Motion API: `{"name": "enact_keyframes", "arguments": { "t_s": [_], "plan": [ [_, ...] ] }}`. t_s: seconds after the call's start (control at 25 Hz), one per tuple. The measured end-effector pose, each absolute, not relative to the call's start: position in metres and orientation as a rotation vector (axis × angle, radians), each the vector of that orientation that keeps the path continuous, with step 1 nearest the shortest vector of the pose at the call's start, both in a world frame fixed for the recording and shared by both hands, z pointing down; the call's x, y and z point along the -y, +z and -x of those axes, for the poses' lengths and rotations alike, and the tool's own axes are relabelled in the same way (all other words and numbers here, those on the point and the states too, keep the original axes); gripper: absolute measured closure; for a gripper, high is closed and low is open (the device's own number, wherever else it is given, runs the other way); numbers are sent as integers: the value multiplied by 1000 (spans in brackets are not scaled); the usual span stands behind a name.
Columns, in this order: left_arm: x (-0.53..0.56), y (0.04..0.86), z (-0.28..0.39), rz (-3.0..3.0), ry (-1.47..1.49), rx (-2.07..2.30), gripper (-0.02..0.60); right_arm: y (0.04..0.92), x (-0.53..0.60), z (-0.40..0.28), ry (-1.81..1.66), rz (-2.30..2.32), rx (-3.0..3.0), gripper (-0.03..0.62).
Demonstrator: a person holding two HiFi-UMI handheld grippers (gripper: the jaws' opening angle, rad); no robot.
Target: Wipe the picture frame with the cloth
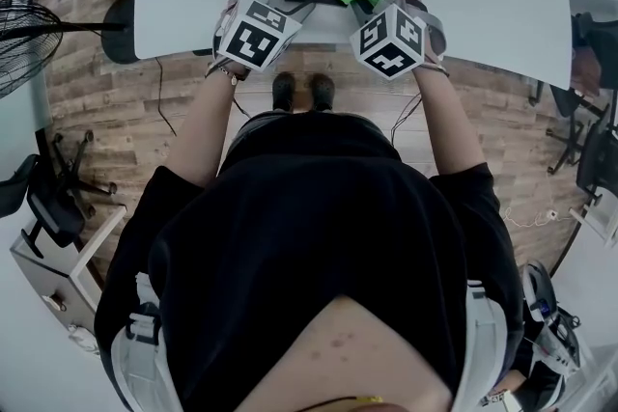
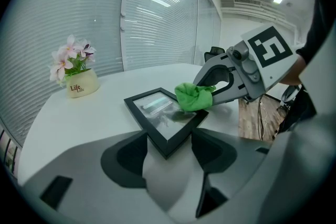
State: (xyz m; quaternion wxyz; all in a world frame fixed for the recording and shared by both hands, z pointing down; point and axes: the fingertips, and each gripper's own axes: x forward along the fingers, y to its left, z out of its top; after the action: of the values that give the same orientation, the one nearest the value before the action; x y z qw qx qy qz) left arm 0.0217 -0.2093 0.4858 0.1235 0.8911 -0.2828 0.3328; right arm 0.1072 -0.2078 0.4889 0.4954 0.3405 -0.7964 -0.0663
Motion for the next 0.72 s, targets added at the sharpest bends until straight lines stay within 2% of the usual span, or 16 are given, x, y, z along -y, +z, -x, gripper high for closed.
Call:
{"name": "enact_keyframes", "arguments": {
  "t_s": [0.72],
  "plan": [
    [209,489,-18,-2589,981,829,307,489,187,-100,-155,-710,1921,499]
  ]
}}
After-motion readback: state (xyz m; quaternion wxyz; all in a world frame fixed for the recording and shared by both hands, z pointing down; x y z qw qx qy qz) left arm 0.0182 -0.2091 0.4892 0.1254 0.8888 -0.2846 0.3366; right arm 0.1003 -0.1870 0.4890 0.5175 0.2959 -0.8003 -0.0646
